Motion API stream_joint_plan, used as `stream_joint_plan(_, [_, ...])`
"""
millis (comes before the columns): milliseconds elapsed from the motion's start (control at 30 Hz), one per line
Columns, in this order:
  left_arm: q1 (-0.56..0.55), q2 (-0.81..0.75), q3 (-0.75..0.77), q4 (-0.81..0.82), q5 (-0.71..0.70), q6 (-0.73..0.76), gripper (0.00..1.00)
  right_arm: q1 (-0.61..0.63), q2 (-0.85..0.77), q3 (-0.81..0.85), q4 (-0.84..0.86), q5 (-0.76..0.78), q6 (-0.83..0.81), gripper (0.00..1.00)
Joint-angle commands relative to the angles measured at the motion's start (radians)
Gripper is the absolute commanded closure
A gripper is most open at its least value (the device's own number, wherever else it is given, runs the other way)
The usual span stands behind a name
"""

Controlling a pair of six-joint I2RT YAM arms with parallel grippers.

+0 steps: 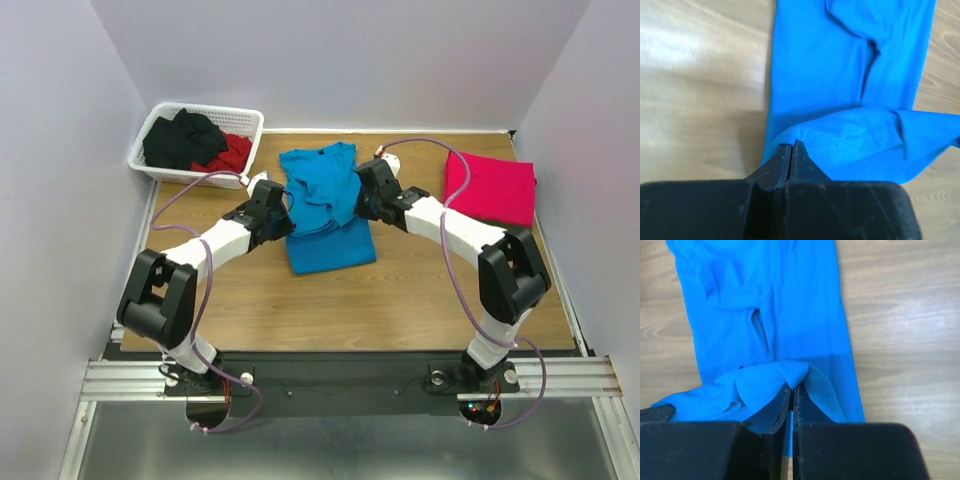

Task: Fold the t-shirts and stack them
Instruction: Fold the tshirt

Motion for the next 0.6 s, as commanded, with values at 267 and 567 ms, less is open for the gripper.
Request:
stream_joint_plan(267, [0.061,0.165,0.173,0.056,0.105,0.124,1.00,-0.066,0.106,0.130,0.039,-0.011,-0.030,1.00])
stream_joint_plan(567, [0.082,0.254,0.230,0.062,0.129,0.139,1.00,-0.094,0.181,0.179,0.039,-0.031,-0.039,0.99])
